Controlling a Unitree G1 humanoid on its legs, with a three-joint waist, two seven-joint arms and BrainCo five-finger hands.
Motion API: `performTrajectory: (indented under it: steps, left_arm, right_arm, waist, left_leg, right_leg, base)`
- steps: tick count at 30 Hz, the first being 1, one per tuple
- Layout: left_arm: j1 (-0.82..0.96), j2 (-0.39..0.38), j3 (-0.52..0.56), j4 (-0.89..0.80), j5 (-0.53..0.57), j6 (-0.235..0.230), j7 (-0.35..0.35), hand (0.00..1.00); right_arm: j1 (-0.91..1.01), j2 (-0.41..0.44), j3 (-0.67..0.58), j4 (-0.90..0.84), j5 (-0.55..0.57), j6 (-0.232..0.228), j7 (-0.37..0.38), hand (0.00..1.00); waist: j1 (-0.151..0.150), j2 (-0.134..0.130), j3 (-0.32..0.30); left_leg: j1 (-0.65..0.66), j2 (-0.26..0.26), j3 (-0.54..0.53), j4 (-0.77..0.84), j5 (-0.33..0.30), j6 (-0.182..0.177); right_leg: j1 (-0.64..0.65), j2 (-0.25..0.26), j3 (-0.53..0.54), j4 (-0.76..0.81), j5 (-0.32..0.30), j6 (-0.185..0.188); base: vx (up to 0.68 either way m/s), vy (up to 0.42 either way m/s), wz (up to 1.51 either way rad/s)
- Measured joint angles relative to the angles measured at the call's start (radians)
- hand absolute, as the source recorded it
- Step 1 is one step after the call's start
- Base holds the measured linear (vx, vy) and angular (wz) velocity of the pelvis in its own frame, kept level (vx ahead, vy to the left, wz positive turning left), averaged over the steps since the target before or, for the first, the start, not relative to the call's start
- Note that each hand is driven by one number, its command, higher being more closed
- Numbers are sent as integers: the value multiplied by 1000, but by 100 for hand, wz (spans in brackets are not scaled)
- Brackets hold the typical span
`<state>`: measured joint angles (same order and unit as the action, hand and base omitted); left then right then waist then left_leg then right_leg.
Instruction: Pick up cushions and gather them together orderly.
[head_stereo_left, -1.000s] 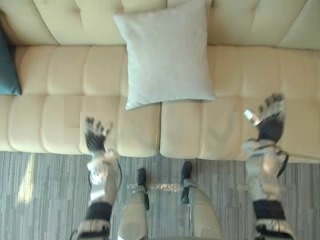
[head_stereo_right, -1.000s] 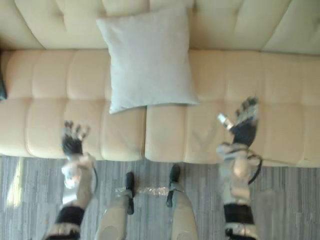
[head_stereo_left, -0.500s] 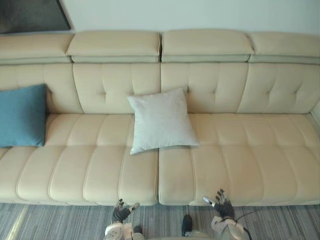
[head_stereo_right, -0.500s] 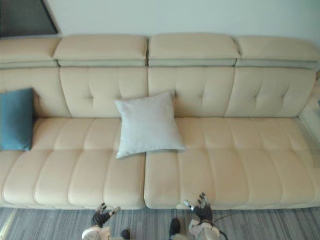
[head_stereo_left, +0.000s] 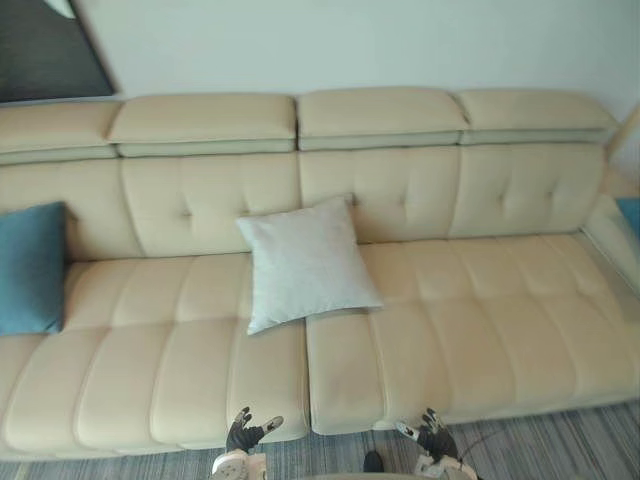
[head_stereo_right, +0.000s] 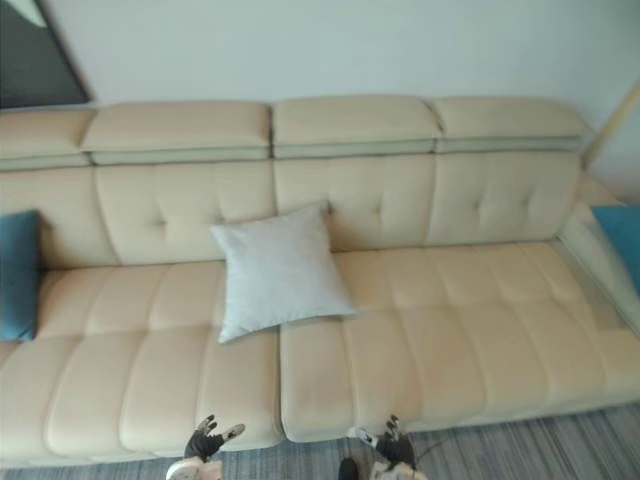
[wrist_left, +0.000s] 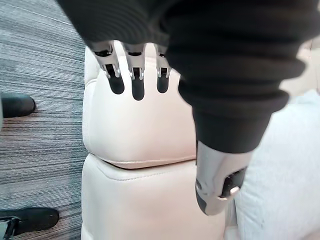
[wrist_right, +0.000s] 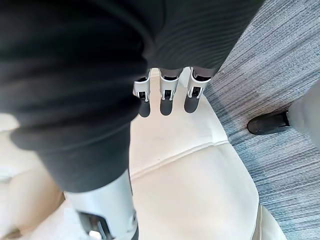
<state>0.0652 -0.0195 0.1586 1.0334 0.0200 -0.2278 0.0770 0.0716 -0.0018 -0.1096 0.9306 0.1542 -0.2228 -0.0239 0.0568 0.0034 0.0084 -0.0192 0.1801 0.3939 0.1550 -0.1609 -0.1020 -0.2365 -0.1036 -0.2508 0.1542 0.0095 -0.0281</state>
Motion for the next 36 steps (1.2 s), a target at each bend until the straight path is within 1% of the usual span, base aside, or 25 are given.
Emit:
performTrajectory:
  steps: [2,3,4,5,6,7,8,9,10,11,13,15,16,20,22,23,24,25,26,28,30,31,33,35,36]
  left_arm:
    - [-9,-2,-20,-2,1,0,2,0]
    - [-2,12,-31,-2,3,0,2,0]
    - [-5,21,-29,0,3,2,2,0]
    - [-13,28,-26,8,2,2,5,0]
    - [-37,40,-31,37,2,6,3,0]
    - [-62,16,-28,66,0,8,5,0]
    - [-67,17,-33,68,-1,13,8,0]
    - [-85,39,-61,63,-2,17,11,0]
    - [-94,79,-71,72,-3,20,10,0]
    - [-94,78,-71,77,-3,20,11,0]
    - [-81,79,-83,81,-5,26,15,0]
    - [-73,80,-92,82,-6,28,17,0]
    - [-68,55,-142,69,-14,26,17,0]
    - [-63,50,-156,55,-23,25,17,0]
    - [-57,56,-141,31,-22,23,16,0]
    - [-42,64,-135,32,-22,24,16,0]
    - [-22,65,-136,29,-22,25,16,0]
    - [-14,62,-123,16,-32,25,15,0]
    - [-10,53,-88,6,-33,28,18,0]
    - [10,51,-70,-7,-31,30,18,0]
    - [5,54,-90,-2,-29,40,17,0]
    - [2,55,-108,-2,-29,41,17,0]
    - [-19,64,-137,1,-24,41,15,0]
    - [-21,60,-139,1,-24,41,15,0]
    - [-21,59,-139,3,-24,41,15,0]
  right_arm:
    - [11,0,0,3,-5,1,-7,0]
    - [16,2,1,32,-14,3,-12,0]
    - [18,1,3,41,-24,5,-15,0]
    - [-1,-6,22,52,-33,6,-19,0]
    - [-41,-21,51,69,-36,3,-21,0]
    - [-114,-73,50,70,-38,8,-25,0]
    - [-123,-78,55,69,-37,8,-28,0]
    - [-127,-80,71,74,-38,8,-33,0]
    - [-148,-72,91,82,-38,10,-31,0]
    - [-149,-74,91,82,-38,10,-31,0]
    - [-124,-82,93,102,-34,8,-33,0]
    - [-112,-84,92,114,-33,8,-35,0]
    - [-103,-140,71,151,16,7,-37,0]
    - [-31,-132,29,156,45,10,-35,0]
    - [-39,-117,-17,155,52,9,-35,0]
    - [-35,-111,-15,155,54,9,-33,0]
    - [-39,-106,-14,156,55,8,-30,0]
    - [-42,-106,-20,159,54,10,-29,0]
    - [-45,-89,-48,160,54,15,-27,0]
    - [-21,-67,-27,141,53,20,-21,0]
    - [-21,-50,-25,97,54,17,-15,0]
    - [-21,-46,-29,85,55,16,-15,0]
    - [-14,-36,-45,75,64,15,-16,0]
    - [-17,-36,-51,85,64,14,-15,0]
    - [-25,-36,-55,92,64,14,-15,0]
  waist:
    - [-2,11,11]
    - [-5,-22,0]
    - [0,-43,-5]
    - [2,-60,-3]
    - [3,-66,-3]
    - [19,19,14]
    - [5,9,15]
    - [4,-28,24]
    - [1,-52,40]
    - [0,-44,42]
    - [-7,-16,45]
    - [-8,-13,51]
    - [0,30,90]
    - [0,47,91]
    - [24,48,91]
    - [37,48,87]
    - [48,42,73]
    - [51,40,74]
    - [57,34,77]
    - [64,22,69]
    - [51,14,76]
    - [41,10,78]
    - [31,0,84]
    - [27,-1,84]
    - [24,-1,84]
  left_leg:
    - [23,27,12,8,5,-9]
    - [42,9,16,18,9,-17]
    - [34,6,13,33,8,-16]
    - [4,9,1,62,12,11]
    - [-34,-43,-57,41,-29,50]
    - [-49,-18,-27,-53,62,68]
    - [-38,-25,-13,-63,79,24]
    - [-35,-39,28,-57,91,17]
    - [-35,-11,75,-28,90,5]
    - [-34,2,77,-25,91,3]
    - [-36,119,91,94,83,-16]
    - [-63,176,60,215,71,0]
    - [-159,24,-353,391,-64,-2]
    - [-223,-92,-390,251,-54,21]
    - [-193,-165,-489,173,-27,21]
    - [-168,-183,-505,143,-44,19]
    - [-169,-211,-520,144,-73,56]
    - [-171,-216,-509,155,-82,73]
    - [-140,-213,-432,167,-89,93]
    - [-43,-209,-331,126,-96,128]
    - [38,-201,-282,118,-113,138]
    - [63,-192,-277,114,-119,140]
    - [149,-154,-260,71,-125,136]
    - [207,-114,-247,16,-125,135]
    - [218,-99,-245,5,-125,135]
  right_leg:
    - [-29,-83,-128,244,-104,-9]
    - [-22,-143,-168,303,-106,-7]
    - [-26,-131,-167,301,-118,-1]
    - [-21,-113,-164,252,-110,-13]
    - [-11,-76,-106,107,-48,-17]
    - [-1,-64,-205,199,-101,-71]
    - [-8,-119,-249,310,-162,-47]
    - [23,-189,-271,334,-220,34]
    - [71,-144,-234,207,-232,93]
    - [76,-129,-233,194,-223,88]
    - [155,12,-197,42,-153,40]
    - [171,59,-155,11,-146,26]
    - [163,120,39,-4,-134,-27]
    - [172,131,99,-22,-132,-22]
    - [159,136,194,-31,-131,-18]
    - [155,146,241,-57,-125,-15]
    - [136,150,299,-24,-131,-3]
    - [112,149,320,27,-147,11]
    - [62,133,347,177,-215,43]
    - [-14,126,320,420,-250,101]
    - [-106,84,220,667,-184,214]
    - [-132,67,177,733,-174,212]
    - [-146,-13,12,790,-223,108]
    - [-156,-41,-74,687,-257,68]
    - [-169,-38,-82,603,-253,66]
  base:
    - [4,-80,-15]
    - [96,-112,-17]
    - [90,-157,-45]
    - [-86,-147,-84]
    - [-141,-130,-158]
    - [-135,-80,-142]
    - [-63,-112,-136]
    - [-76,-247,-106]
    - [-103,-326,-100]
    - [-109,-366,-91]
    - [-61,-308,-88]
    - [-70,-232,-157]
    - [-67,-207,-253]
    - [66,20,-110]
    - [148,131,-82]
    - [184,110,-119]
    - [243,98,-94]
    - [306,129,-108]
    - [264,124,-96]
    - [272,93,-132]
    - [327,52,-95]
    - [285,-8,-41]
    - [328,-54,-17]
    - [394,-109,-20]
    - [498,-192,-27]
